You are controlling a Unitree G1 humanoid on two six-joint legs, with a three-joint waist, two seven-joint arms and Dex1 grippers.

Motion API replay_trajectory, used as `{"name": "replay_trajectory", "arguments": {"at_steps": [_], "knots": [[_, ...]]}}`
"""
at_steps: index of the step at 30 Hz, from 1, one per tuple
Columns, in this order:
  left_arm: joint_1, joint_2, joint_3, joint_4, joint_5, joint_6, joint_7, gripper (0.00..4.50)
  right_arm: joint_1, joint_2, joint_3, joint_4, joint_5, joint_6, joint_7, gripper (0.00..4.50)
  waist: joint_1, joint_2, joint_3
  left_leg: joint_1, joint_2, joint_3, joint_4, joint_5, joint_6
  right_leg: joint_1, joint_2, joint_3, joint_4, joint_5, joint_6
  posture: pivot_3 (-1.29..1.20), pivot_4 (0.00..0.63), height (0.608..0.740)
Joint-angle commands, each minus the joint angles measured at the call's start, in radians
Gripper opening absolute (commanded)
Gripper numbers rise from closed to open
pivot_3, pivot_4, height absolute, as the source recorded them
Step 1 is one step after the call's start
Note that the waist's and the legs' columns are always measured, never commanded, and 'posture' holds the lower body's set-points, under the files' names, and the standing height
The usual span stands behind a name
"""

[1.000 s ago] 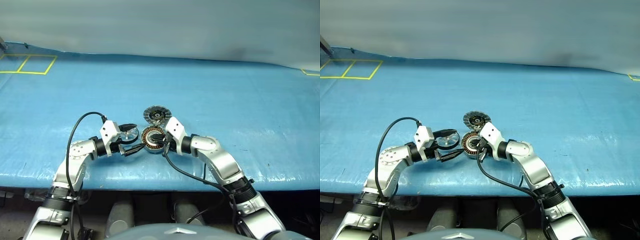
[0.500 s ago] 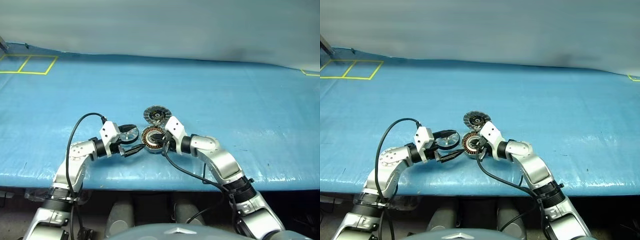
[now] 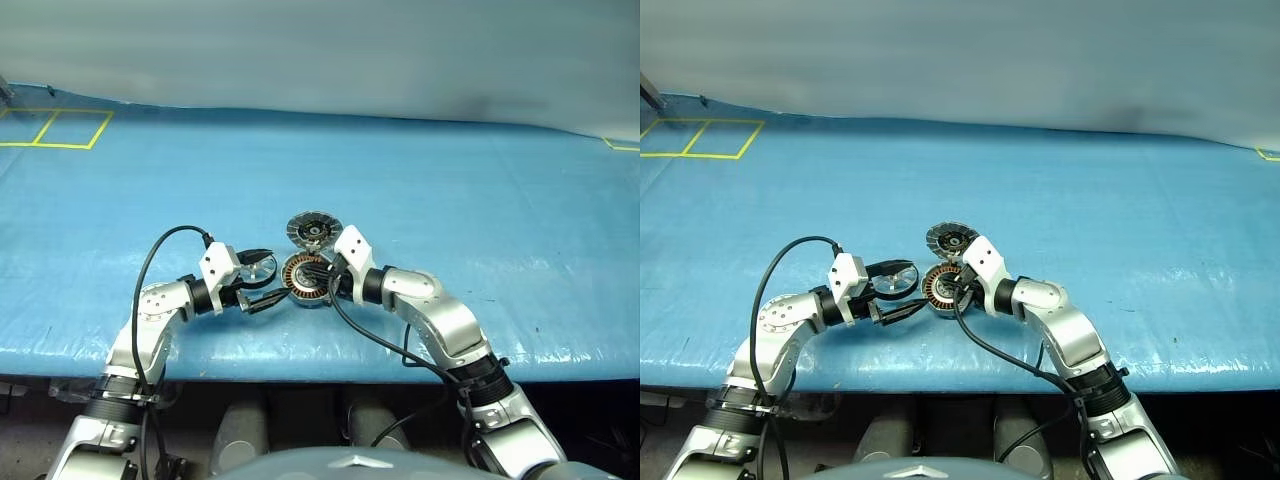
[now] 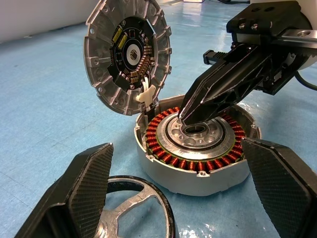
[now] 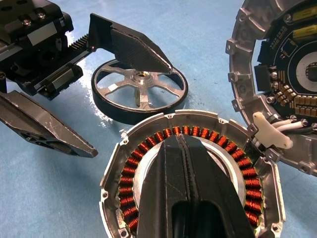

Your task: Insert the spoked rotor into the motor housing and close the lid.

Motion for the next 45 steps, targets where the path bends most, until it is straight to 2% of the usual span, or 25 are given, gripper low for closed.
{"name": "replay_trajectory", "arguments": {"at_steps": [1, 16, 34, 45], "knots": [[-0.010, 0.002, 0.015, -0.011, -0.003, -0.022, 0.003, 4.50, 0.002, -0.005, 0.005, -0.020, -0.005, -0.007, -0.001, 0.02, 0.000, 0.000, 0.000, 0.000, 0.000, 0.000, 0.000, 0.000, 0.000, 0.000, 0.000, 0.000, 0.000, 0.000, 0.000, 0.00, 0.150, 0.740], [-0.010, 0.003, 0.016, -0.010, 0.000, -0.024, 0.005, 4.50, 0.012, -0.022, 0.028, 0.004, -0.032, -0.013, 0.003, 0.02, 0.000, 0.000, 0.000, 0.000, 0.000, 0.000, 0.000, 0.000, 0.000, 0.000, 0.000, 0.000, 0.000, 0.000, 0.000, 0.00, 0.150, 0.740], [-0.008, 0.003, 0.017, -0.008, -0.003, -0.024, 0.012, 4.50, 0.011, -0.049, 0.115, 0.029, -0.143, -0.050, 0.007, 0.02, -0.003, 0.000, 0.000, 0.002, 0.000, 0.000, 0.000, 0.000, 0.000, 0.001, 0.000, 0.000, 0.000, 0.000, 0.000, 0.00, 0.150, 0.740], [-0.007, 0.004, 0.017, -0.007, -0.004, -0.023, 0.011, 4.50, 0.003, 0.008, 0.025, -0.001, -0.087, -0.053, -0.011, 0.02, -0.012, 0.000, 0.000, 0.001, 0.001, 0.000, 0.000, 0.000, 0.000, 0.001, 0.000, 0.000, 0.000, 0.000, -0.001, 0.00, 0.150, 0.740]]}}
